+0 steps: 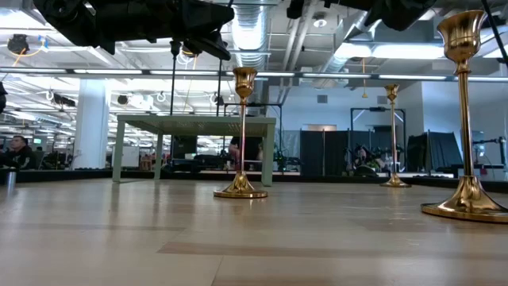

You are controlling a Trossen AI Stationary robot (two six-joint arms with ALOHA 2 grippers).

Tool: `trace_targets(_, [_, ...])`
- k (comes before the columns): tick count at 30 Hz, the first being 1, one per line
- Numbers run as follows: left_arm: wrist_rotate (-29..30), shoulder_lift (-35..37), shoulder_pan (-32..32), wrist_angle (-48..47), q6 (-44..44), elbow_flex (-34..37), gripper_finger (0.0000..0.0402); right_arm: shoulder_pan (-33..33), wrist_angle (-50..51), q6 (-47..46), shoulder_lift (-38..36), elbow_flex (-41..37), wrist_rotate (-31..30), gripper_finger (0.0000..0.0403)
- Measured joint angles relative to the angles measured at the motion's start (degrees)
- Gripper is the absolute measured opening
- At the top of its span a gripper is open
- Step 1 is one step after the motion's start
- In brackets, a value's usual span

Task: Pick & Place candle stick holders
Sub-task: Put the black candle holder on the shelf

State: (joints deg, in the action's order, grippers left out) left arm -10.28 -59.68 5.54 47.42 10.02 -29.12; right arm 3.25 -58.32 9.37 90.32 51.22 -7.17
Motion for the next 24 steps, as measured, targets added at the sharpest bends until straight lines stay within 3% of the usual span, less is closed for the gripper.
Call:
trace_targets(13, [0.2, 0.47, 0.0, -0.22, 0.02, 0.0, 0.0129, -1.95, 3.68, -0.43, -0.2, -0.02, -0.2, 0.0001])
trace_targets(19, [0.07, 3.85, -0.07, -1.43, 0.04, -0.06, 0.0159, -3.66, 13.18, -2.82, -4.11, -0.06, -0.66, 0.0001])
trace_targets(24, [2.67, 9.91, -0.02, -10.56, 0.39, -0.07, 0.0156, -6.02, 24.69, -2.82, -8.05, 3.32, -0.45, 0.0])
